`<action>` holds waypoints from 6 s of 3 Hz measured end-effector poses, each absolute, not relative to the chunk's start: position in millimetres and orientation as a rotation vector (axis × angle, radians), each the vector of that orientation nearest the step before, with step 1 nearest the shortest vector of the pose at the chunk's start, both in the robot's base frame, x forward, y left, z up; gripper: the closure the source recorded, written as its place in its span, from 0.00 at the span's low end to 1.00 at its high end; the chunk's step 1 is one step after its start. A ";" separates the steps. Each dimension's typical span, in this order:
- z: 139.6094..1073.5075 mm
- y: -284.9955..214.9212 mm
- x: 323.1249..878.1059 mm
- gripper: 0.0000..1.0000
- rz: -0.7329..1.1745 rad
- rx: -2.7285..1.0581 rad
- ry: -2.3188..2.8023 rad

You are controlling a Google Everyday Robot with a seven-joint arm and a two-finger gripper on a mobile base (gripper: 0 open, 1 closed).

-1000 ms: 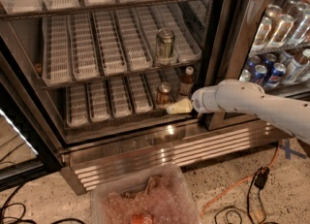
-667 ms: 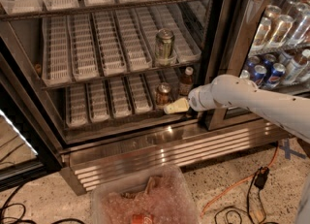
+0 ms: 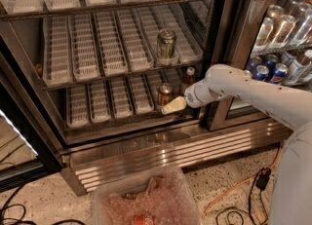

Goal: Pick blue plastic bottle from bottom shelf of fridge

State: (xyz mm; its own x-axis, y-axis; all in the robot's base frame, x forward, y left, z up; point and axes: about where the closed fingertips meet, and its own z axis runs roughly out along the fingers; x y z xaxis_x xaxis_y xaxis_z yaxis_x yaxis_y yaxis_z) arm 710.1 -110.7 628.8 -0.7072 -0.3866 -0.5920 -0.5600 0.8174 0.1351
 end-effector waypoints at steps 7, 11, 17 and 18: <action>662.8 -124.0 658.4 0.00 0.446 -0.609 1.967; 652.0 -110.5 696.8 0.00 0.385 -0.483 1.798; 634.6 -129.8 734.6 0.34 0.130 -0.264 1.690; 635.7 -147.5 737.5 0.35 0.053 -0.181 1.695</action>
Offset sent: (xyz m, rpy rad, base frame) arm -0.0375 0.0001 0.0564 0.1198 -0.6809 -0.2265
